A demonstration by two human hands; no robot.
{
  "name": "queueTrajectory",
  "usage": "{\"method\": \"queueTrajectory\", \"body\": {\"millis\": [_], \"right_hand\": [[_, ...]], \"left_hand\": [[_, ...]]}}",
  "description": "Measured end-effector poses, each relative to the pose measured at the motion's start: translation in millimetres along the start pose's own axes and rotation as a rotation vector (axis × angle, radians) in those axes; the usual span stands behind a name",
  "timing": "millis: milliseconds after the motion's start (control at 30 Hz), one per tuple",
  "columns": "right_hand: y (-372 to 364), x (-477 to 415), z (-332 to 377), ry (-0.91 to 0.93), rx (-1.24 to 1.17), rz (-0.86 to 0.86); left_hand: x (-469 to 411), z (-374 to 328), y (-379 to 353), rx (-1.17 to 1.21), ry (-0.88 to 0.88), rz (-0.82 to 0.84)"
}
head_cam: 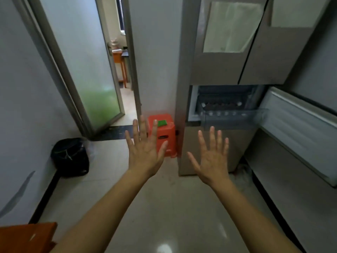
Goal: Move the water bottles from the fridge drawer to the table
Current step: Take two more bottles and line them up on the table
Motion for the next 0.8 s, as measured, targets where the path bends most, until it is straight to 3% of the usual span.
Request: {"method": "queueTrajectory", "body": {"millis": [233,433,600,800], "right_hand": [[-8,-80,-158,-0.158,0.177,-0.042],[-17,-108,-275,-0.316,0.216,-0.081],[-79,-151,-348,-0.33,0.183,-0.029],[-171,-226,-407,-0.279,0.064,0.164]], "left_hand": [[-121,-146,-111,0.159,-0.183,0.117],[-173,-257,-183,0.232,-0.325,0.205],[-207,-300,-262,0.156,-0.346,0.283],[-244,-314,-352,-0.023,-0.292,0.474]]}}
Point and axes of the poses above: each hand's wrist, its own x-axis away from the middle knuckle, its own y-axis out of the back of the hand, z = x × y, the point moved 7 cm from there along -x, towards the middle knuckle, and after that the axes turned 13 degrees about -z, right-handed, at the moved point
